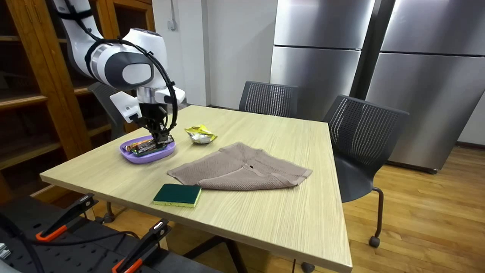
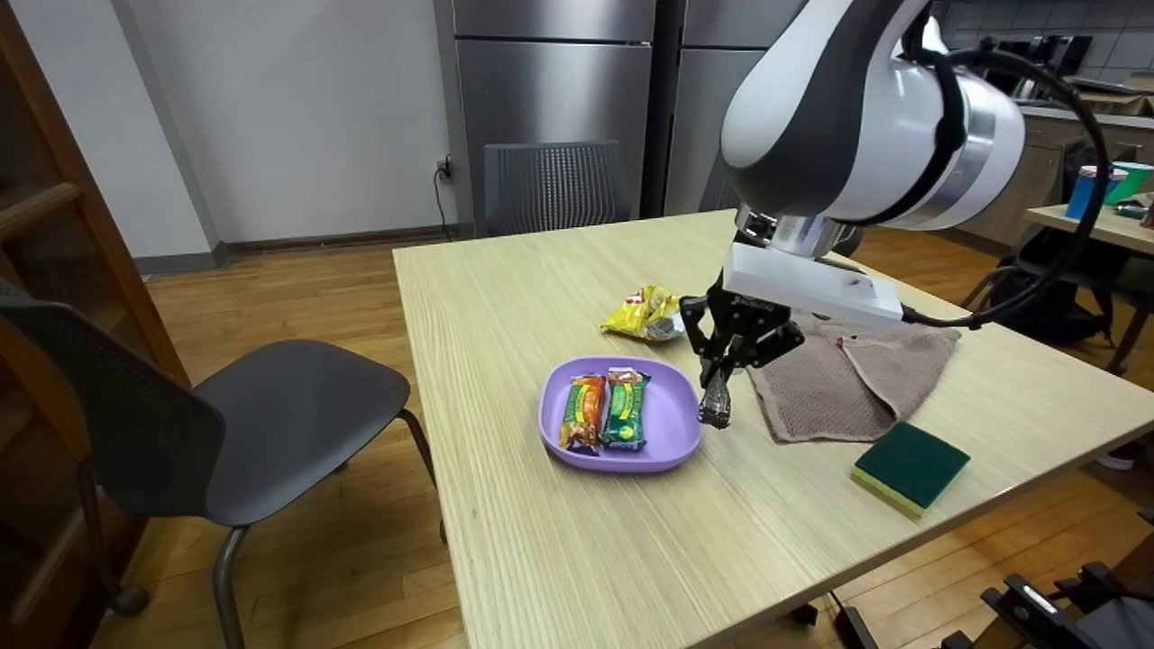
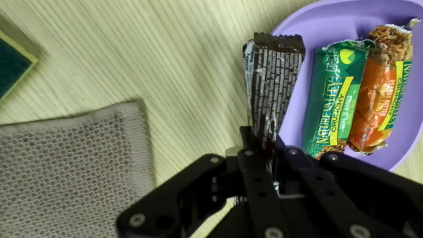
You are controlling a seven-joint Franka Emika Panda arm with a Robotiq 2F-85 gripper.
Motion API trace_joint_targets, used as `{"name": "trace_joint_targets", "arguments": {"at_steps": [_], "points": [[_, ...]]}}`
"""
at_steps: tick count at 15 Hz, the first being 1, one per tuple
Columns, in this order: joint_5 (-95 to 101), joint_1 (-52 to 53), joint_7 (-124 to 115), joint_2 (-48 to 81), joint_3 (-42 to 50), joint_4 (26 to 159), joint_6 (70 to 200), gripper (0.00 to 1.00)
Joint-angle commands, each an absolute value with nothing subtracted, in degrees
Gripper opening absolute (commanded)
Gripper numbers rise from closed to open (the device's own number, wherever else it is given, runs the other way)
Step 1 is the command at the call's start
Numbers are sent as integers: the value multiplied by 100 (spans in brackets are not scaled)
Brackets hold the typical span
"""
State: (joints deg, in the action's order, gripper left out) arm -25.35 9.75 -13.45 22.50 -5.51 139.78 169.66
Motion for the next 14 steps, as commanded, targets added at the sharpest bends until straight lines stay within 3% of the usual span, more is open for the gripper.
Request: {"name": "trace_joint_targets", "arguments": {"at_steps": [1,14], "points": [[-2154,1276,-1924,2198,-546,13885,16923,3],[-1751,1493,-2429,2625,-276,13322,16729,3]]}}
